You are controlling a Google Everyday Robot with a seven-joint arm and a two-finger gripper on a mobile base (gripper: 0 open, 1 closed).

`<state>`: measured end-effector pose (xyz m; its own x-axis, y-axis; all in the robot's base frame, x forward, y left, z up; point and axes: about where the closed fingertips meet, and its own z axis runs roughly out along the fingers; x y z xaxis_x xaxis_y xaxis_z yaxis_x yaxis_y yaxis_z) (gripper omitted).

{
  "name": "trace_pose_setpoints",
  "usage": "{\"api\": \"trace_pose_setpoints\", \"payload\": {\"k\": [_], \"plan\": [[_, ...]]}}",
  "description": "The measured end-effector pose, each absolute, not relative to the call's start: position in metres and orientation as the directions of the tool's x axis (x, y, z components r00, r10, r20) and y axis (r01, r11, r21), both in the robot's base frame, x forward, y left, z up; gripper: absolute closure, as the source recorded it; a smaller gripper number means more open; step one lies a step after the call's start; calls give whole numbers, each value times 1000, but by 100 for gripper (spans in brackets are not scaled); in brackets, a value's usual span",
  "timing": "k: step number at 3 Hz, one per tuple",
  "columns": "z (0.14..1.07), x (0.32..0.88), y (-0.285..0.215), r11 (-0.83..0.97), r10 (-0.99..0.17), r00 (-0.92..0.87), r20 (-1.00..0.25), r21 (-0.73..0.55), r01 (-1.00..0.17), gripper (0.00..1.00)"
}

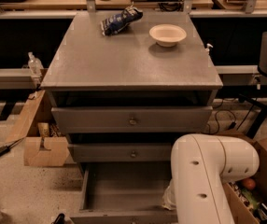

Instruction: Open bottom drawer

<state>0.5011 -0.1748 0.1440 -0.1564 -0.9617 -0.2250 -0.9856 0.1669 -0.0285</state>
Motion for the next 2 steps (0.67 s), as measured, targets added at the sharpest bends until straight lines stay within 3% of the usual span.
{"api": "trace_pose_setpoints", "payload": {"k": [2], "plan": [[145,474,-175,191,-955,-189,-229,15,-981,100]]}}
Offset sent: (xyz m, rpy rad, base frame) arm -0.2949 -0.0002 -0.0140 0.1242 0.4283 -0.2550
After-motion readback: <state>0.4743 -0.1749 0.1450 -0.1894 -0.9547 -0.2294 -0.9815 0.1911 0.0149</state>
